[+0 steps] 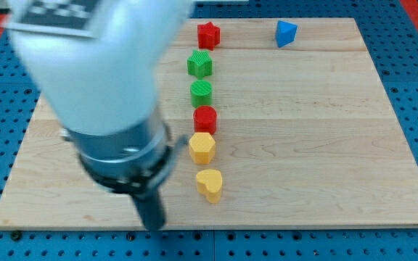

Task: Push the heart into the hexagon

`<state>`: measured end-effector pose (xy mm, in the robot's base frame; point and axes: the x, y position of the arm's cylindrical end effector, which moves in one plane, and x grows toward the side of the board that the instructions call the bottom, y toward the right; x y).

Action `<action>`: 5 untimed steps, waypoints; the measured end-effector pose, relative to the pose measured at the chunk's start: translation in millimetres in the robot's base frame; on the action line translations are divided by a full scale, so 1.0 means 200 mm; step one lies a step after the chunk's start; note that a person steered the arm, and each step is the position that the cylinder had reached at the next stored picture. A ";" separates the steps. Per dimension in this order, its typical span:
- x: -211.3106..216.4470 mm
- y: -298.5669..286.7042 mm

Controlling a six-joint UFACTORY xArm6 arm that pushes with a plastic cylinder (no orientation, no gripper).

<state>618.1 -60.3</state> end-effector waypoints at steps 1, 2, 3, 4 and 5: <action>-0.12 0.31; -0.28 0.61; -0.51 0.70; -0.18 0.75; -0.16 0.45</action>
